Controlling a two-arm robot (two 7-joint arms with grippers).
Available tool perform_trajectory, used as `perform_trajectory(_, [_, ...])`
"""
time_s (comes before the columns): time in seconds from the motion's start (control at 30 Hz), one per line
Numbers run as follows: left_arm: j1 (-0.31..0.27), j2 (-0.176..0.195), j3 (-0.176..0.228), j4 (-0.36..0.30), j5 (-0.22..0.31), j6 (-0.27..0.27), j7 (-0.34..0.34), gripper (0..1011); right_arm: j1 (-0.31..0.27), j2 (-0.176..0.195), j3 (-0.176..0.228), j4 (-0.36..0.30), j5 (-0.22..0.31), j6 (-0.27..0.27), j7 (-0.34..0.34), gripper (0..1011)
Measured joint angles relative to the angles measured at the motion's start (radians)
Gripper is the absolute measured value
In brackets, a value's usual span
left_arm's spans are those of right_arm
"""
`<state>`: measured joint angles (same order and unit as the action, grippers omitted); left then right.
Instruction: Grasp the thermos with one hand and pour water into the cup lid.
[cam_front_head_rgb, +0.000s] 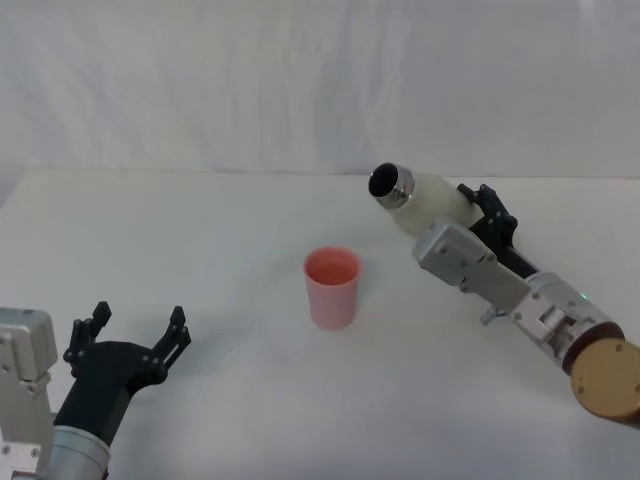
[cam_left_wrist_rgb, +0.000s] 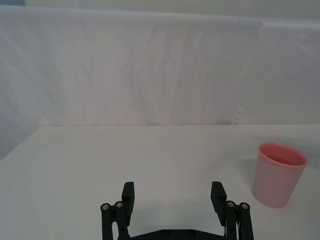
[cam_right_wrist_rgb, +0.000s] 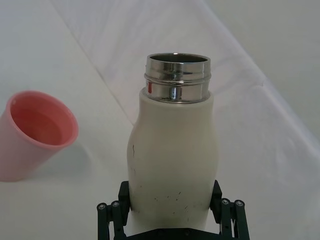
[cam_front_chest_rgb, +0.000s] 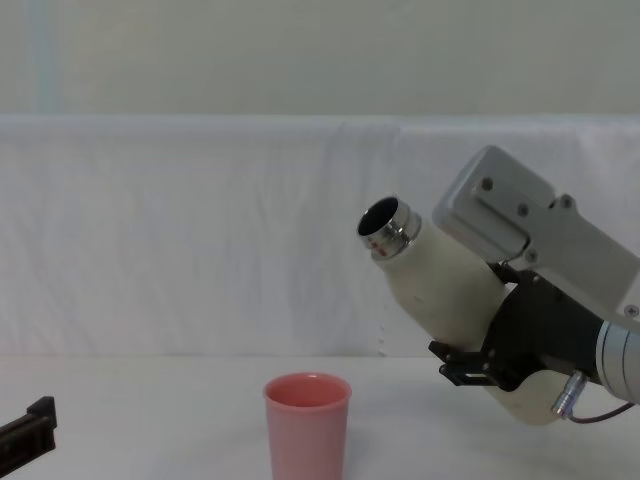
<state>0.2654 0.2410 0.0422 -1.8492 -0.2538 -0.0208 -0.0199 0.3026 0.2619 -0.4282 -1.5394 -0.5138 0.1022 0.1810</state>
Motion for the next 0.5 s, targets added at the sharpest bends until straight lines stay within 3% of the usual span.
perform_trajectory(0.5, [0.000,0.000,0.000,0.000,0.000,0.000,0.000,1001,0.026,0.005,-0.031,0.015,-0.081,0.024,0.023,951])
